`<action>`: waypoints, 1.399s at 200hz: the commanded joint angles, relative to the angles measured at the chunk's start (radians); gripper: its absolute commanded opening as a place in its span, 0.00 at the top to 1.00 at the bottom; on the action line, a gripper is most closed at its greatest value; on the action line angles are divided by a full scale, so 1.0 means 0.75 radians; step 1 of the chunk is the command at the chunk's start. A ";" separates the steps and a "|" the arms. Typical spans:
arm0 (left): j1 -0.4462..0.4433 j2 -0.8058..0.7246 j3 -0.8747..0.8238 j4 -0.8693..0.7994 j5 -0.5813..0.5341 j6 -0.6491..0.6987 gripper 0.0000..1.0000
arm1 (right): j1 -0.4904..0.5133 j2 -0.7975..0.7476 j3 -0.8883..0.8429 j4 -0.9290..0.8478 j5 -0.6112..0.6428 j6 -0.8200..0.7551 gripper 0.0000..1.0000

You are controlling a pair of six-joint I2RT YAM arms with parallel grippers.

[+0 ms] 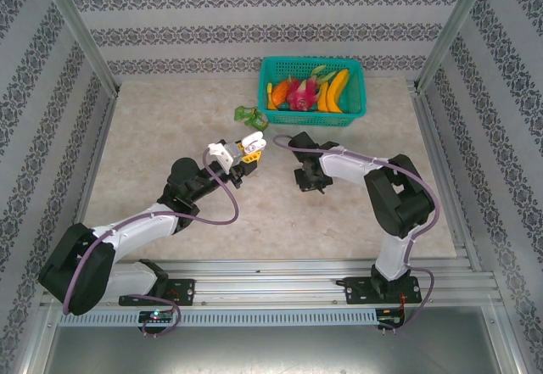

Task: Insert the wireless bluetooth earbuds into the charging case

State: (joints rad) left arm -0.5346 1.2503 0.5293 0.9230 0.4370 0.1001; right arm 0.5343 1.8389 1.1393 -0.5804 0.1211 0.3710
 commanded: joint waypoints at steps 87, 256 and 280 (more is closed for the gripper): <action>0.017 0.025 0.050 0.010 0.072 -0.006 1.00 | 0.018 -0.671 -0.124 0.285 0.026 0.048 0.74; 0.017 0.119 0.157 -0.002 0.131 -0.093 1.00 | 0.152 -0.820 -0.148 1.161 -0.297 -0.107 0.73; 0.017 0.120 0.164 -0.018 0.128 -0.081 1.00 | 0.144 -0.790 -0.160 1.198 -0.337 -0.057 0.74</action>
State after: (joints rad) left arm -0.5343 1.3357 0.6151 0.9127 0.5167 0.0471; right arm 0.6563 1.2350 1.0248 0.2283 -0.0677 0.2718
